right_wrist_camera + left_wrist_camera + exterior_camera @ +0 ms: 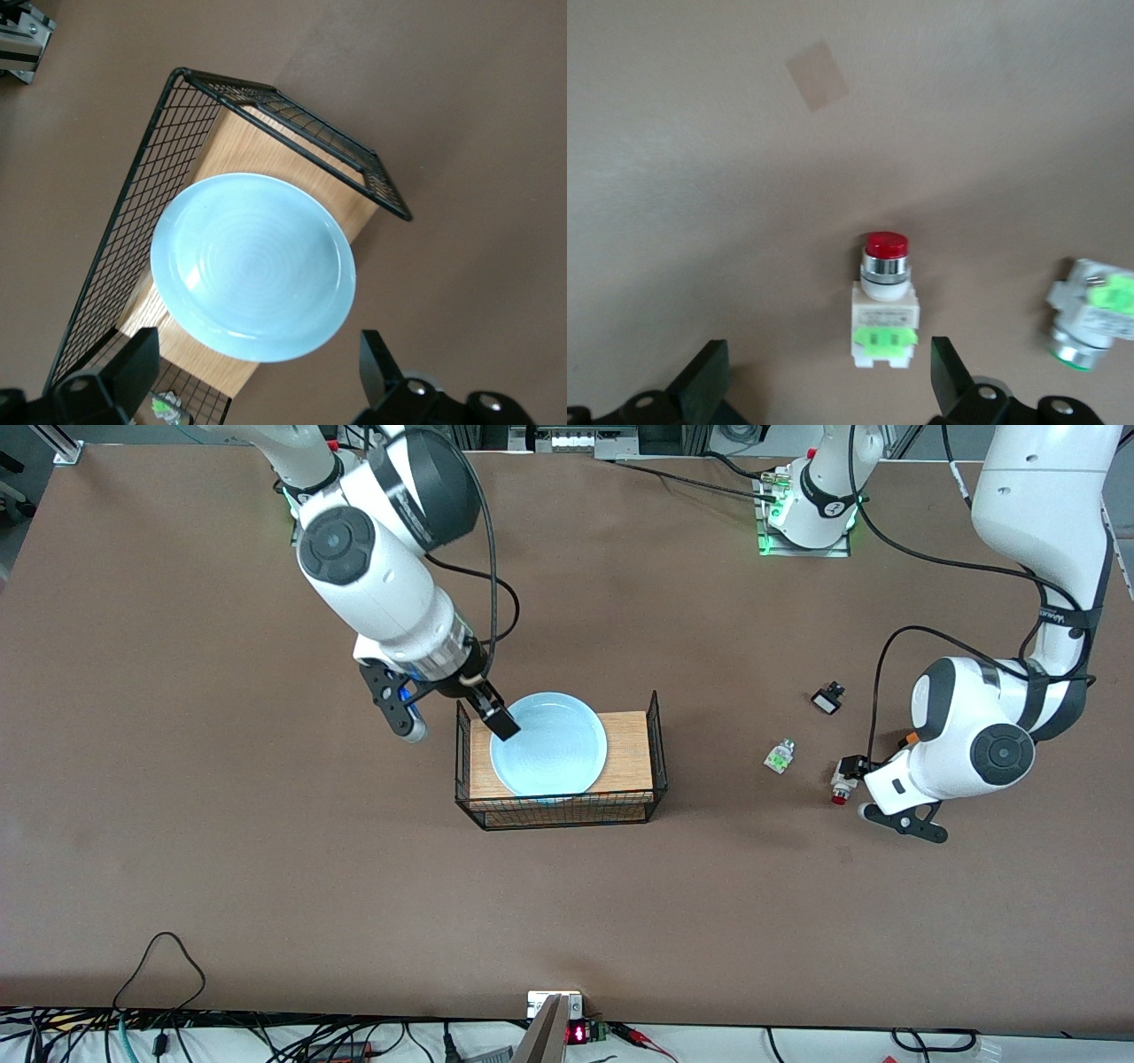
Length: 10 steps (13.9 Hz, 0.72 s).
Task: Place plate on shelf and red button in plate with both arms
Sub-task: 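Release the plate with the right gripper while the left gripper grasps the button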
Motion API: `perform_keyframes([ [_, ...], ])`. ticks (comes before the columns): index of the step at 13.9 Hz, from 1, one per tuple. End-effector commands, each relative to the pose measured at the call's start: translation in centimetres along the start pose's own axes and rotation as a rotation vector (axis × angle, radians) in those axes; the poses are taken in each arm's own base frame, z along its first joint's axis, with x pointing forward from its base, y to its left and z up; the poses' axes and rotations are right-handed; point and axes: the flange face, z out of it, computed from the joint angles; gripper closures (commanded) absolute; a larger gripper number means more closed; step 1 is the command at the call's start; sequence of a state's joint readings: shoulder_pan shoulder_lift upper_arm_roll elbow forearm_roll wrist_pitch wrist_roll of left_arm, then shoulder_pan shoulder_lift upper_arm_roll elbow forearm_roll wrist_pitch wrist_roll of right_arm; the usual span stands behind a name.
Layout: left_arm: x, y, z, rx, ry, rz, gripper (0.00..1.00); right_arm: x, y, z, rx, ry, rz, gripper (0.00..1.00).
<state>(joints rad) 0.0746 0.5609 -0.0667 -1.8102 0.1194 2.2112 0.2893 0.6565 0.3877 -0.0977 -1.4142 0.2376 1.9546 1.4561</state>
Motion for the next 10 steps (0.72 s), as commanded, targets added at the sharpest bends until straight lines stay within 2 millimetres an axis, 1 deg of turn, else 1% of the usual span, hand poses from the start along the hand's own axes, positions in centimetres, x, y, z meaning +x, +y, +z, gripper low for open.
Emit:
perform_keyframes([
  [1,-0.2,0.4,2.1,0.0,-0.011,0.053,0.01,1.6,1.0,-5.2,-0.017,0.035,-0.08,0.0],
  [2,-0.7,0.9,2.7,-0.007,-0.026,0.059,0.05,3.3,1.7,-6.7,-0.026,0.04,-0.139,0.0],
  [3,-0.6,1.8,2.8,-0.012,-0.028,0.069,0.06,5.6,2.5,-8.2,-0.039,0.043,-0.208,0.0],
  [4,-0.6,1.8,3.0,-0.013,-0.029,0.067,0.06,8.3,3.4,-9.4,-0.056,0.047,-0.286,0.0],
  [6,-0.3,2.6,3.0,-0.014,-0.028,0.06,0.06,13.9,5.5,-11.0,-0.122,0.083,-0.396,0.0],
  [7,-0.2,3.0,3.1,-0.013,-0.029,0.053,0.08,16.2,6.4,-11.6,-0.153,0.11,-0.44,0.0],
  [9,0.3,3.4,3.1,-0.01,-0.025,0.061,0.22,20.8,8.6,-13.0,-0.208,0.127,-0.507,0.0],
  [10,0.4,3.6,3.6,-0.014,-0.031,0.062,0.31,23.2,10.0,-13.5,-0.231,0.11,-0.554,0.0],
])
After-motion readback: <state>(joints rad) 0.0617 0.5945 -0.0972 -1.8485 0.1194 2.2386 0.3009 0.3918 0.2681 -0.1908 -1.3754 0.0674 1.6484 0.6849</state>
